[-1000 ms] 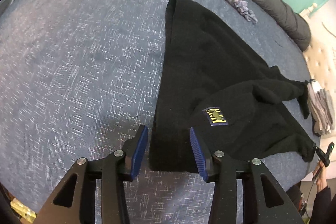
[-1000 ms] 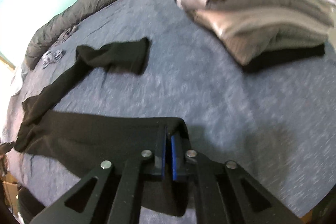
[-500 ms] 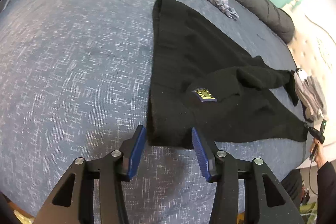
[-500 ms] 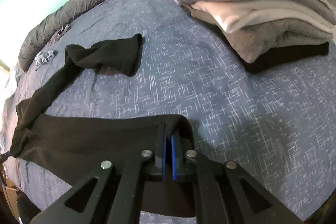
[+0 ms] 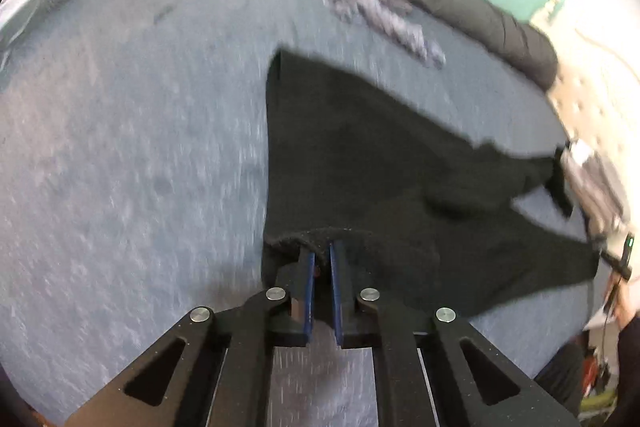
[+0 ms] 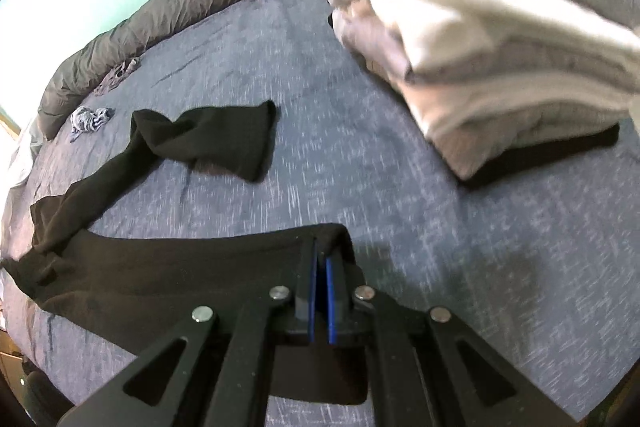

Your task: Fold clothes

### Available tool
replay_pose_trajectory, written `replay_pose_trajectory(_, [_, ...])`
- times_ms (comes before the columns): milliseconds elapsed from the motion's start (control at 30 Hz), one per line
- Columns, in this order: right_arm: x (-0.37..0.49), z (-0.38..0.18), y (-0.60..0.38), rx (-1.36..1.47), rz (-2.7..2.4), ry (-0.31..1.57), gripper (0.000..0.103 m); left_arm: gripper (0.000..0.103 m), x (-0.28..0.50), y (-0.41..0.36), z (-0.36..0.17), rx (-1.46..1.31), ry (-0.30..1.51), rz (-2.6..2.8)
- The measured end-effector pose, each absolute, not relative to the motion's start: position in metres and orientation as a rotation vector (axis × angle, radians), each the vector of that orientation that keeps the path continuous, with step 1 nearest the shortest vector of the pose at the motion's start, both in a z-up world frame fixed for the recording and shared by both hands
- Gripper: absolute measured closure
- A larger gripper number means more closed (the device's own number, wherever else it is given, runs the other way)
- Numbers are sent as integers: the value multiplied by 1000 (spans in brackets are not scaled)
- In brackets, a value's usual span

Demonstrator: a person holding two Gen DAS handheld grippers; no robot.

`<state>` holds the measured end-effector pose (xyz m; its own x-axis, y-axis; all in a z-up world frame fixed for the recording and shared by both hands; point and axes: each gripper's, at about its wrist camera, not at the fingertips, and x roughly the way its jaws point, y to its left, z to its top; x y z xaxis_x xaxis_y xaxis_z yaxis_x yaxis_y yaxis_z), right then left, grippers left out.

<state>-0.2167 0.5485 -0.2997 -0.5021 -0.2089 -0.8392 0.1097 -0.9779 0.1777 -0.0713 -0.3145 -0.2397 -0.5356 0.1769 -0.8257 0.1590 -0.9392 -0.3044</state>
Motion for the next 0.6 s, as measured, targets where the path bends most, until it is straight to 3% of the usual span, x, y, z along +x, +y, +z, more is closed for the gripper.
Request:
replay_pose_trajectory(167, [-229, -303, 549, 1475, -2605, -159, 100, 97, -109, -327, -218, -1479, -561, 2744])
replay_pose_trajectory(433, [-237, -329, 547, 1566, -2584, -137, 100, 96, -154, -340, -281, -1656, -672, 2728])
replay_pose_trajectory(600, [-236, -324, 547, 1528, -2593, -152, 96, 86, -149, -342, -291, -1688, -678, 2745])
